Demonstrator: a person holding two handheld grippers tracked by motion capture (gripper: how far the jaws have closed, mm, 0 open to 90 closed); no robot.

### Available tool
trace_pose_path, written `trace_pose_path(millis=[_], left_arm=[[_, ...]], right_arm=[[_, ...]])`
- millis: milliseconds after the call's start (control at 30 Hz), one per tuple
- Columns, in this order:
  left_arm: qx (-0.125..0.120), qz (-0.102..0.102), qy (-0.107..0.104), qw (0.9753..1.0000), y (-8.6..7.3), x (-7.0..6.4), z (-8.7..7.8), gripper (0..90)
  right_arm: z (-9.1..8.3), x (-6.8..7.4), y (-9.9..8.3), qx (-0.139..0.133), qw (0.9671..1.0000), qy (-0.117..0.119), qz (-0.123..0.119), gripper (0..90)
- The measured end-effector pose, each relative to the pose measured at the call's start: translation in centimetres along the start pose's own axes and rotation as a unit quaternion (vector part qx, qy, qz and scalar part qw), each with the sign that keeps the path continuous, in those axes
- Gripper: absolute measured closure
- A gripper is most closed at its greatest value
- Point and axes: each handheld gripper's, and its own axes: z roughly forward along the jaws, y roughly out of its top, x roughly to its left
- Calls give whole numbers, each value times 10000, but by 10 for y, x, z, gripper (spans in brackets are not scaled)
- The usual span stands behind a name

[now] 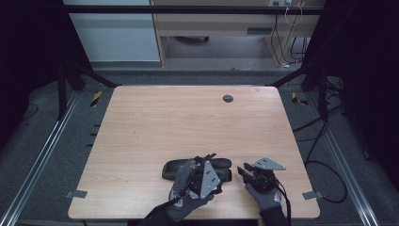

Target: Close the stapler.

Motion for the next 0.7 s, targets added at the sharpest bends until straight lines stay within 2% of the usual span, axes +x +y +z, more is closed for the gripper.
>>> trace_pose_path(millis=[300, 400, 633, 700], left_arm=[[-102, -523, 4, 9986, 1, 21, -13, 292], [-113, -608, 48, 9981, 1, 29, -18, 293], [-108, -930, 236, 9953, -8, 54, -35, 294], [-91, -950, 340, 9949, -13, 61, -40, 296]], right_arm=[[-2, -2, 1, -49, 10000, -21, 27, 673], [-3, -2, 2, -99, 9999, -30, 25, 691], [-6, -5, 5, -133, 9999, 9, 37, 831], [-8, -6, 7, -154, 9999, 54, 40, 882]])
